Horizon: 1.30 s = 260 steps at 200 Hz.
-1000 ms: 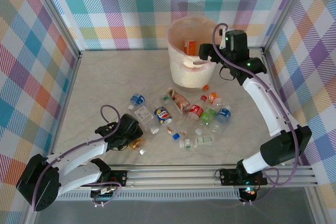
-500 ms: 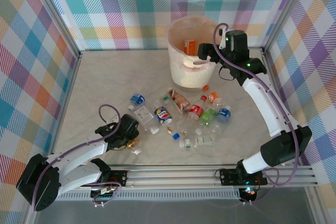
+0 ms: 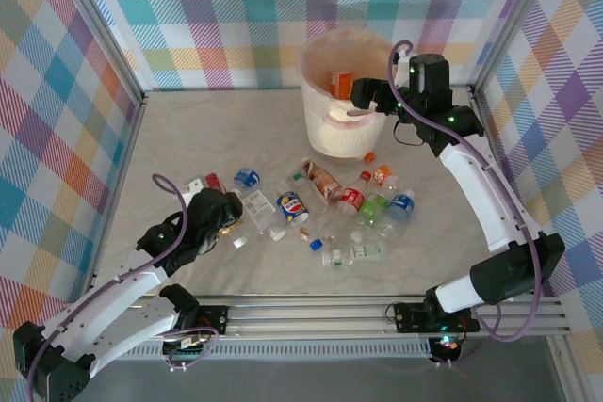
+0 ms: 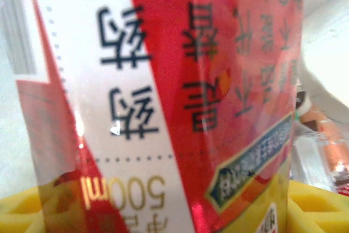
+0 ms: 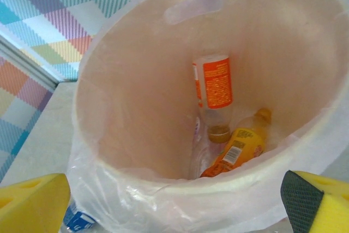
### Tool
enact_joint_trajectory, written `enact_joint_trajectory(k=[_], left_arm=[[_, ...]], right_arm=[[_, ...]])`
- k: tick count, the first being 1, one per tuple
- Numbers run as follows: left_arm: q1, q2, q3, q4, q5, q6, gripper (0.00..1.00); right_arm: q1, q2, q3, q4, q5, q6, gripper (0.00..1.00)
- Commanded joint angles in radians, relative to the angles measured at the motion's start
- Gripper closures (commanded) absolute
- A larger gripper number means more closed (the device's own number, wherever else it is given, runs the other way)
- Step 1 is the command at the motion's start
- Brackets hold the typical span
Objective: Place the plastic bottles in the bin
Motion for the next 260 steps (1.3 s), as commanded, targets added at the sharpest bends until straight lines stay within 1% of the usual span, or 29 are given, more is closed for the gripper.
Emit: enact_joint_trajectory(k=[1,16,19,34,58,102,136,180,221,260], left_arm=[[-0.012,0.037,0.064,0.186,0.008,0.201,0.61],[-0.012,0.078,0.102,0.266,0.043,0.297,0.62],[-0.012,0.086,0.106,0.311,0.05,0.311,0.62],[-0.011,0.118,0.126,0.418,0.1,0.396,0.62],[-0.009,0.167,0.146,0.562,0.215,0.522,0.62],[0.01,0.252,0.177,0.734,0.394,0.641,0.62],[0.021,0.296,0.213,0.781,0.519,0.699,0.62],[0.027,0.326,0.259,0.806,0.613,0.718,0.62],[0.029,0.353,0.285,0.821,0.664,0.718,0.62],[0.028,0.372,0.301,0.826,0.691,0.717,0.62]], right_arm=[[-0.002,-0.011,0.024,0.012,-0.119,0.014,0.0],[-0.002,-0.007,0.019,0.021,-0.178,0.027,0.0],[-0.002,-0.006,0.018,0.021,-0.187,0.03,0.0],[-0.002,-0.003,0.006,0.036,-0.233,0.048,0.0],[0.0,0.001,-0.02,0.072,-0.329,0.072,0.0],[0.016,0.022,-0.038,0.15,-0.533,0.086,0.0],[0.058,0.043,-0.025,0.174,-0.635,0.052,0.0],[0.129,0.063,-0.007,0.165,-0.65,-0.02,0.0],[0.171,0.076,-0.013,0.195,-0.723,-0.055,0.0],[0.187,0.094,-0.026,0.242,-0.815,-0.075,0.0]])
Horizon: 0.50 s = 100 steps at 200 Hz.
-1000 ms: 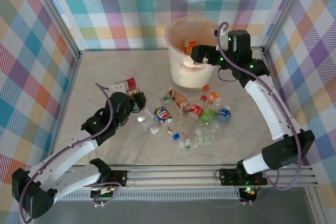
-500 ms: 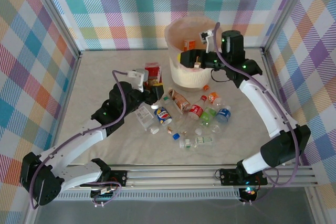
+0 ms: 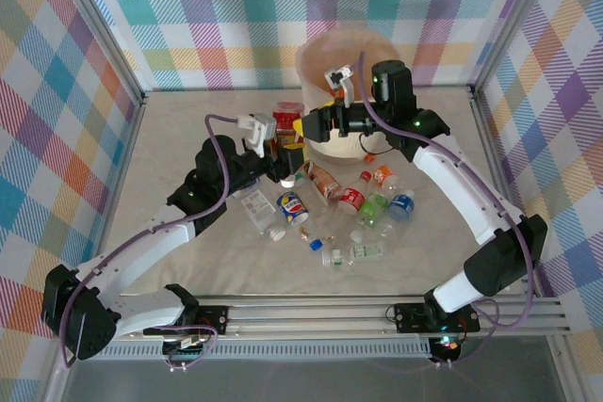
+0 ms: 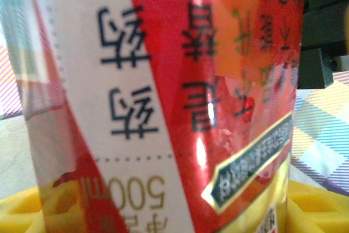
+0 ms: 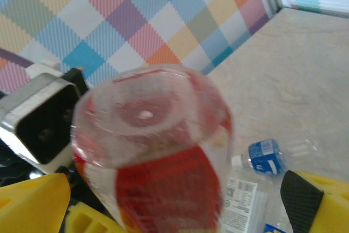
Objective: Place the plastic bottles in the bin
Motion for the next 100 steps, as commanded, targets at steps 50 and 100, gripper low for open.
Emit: enact_joint_trajectory(k=[50,100], left_arm=[[0.005,0.005,0.048,0.061,0.094,0.023,0.62],[0.006,0.004,0.051,0.052,0.108,0.024,0.61]], right_arm=[[0.025,0.061,0.022,0.087,-0.135,-0.03,0.01],[0.037,0.092,0.03,0.125,-0.16,-0.002,0.1]])
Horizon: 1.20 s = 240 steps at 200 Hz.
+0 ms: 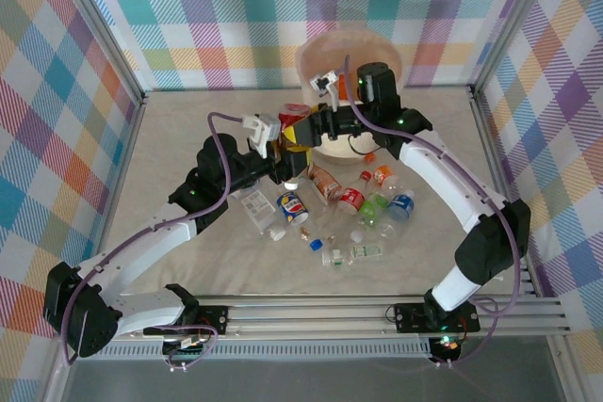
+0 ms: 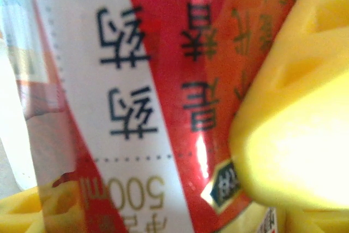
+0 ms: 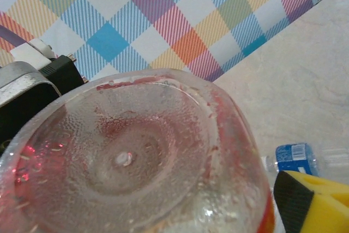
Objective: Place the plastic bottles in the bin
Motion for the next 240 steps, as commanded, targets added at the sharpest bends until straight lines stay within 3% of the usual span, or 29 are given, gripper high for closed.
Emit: enact_joint_trajectory(k=[1,21,66,111,163,240], left_arm=[[0.005,-0.005,0.041,0.044,0.029,0.021,0.61],[0.005,-0.004,0.038,0.042,0.023,0.019,0.6],[0.006,-0.013,0.032,0.031,-0.01,0.013,0.52],[0.005,-0.05,0.019,0.009,-0.054,0.004,0.0],[0.006,-0.173,-0.035,-0.052,-0.121,-0.031,0.0],[0.005,-0.342,-0.149,-0.166,-0.278,-0.077,0.0]], right_arm=[[0.013,0.01,0.029,0.059,-0.048,0.011,0.1],[0.015,0.012,0.028,0.069,-0.048,0.018,0.17],[0.017,0.004,0.026,0.061,-0.031,0.006,0.45],[0.016,-0.02,0.032,0.01,0.06,-0.038,0.53],[0.015,-0.039,0.113,-0.111,0.258,-0.137,0.54],[-0.002,0.056,0.424,-0.193,0.726,-0.242,0.55]])
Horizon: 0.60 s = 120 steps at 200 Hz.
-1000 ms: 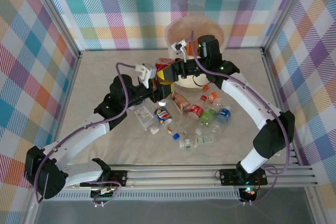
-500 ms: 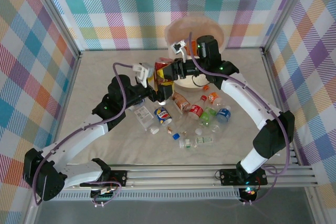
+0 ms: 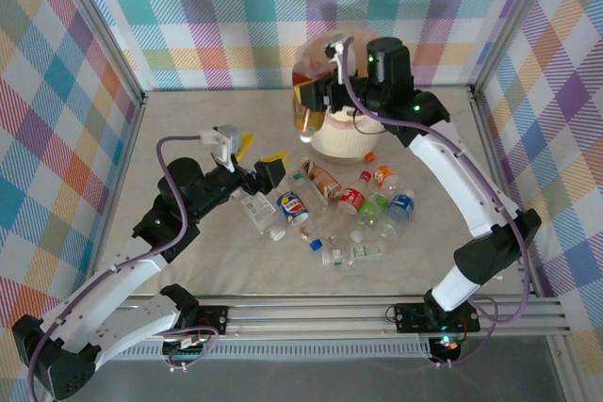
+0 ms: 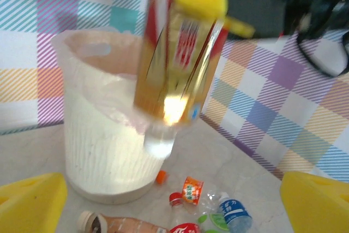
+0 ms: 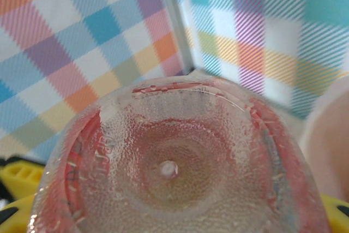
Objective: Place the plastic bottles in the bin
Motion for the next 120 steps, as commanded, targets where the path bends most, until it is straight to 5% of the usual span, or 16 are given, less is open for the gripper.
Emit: enact_joint_trajectory(k=[1,75,120], left_arm=[[0.005,-0.035,-0.034,-0.06,-0.084,-0.029,0.0],[0.005,-0.093,-0.085,-0.158,-0.247,-0.084,0.0],[0.005,-0.104,-0.095,-0.209,-0.312,-0.111,0.0]], right_arm=[[-0.012,0.05,0.122,-0.017,0.189,-0.063,0.55],[-0.071,0.346,0.583,-0.112,0.406,-0.112,0.55],[-0.127,0.507,0.747,-0.202,0.4,-0.054,0.54]])
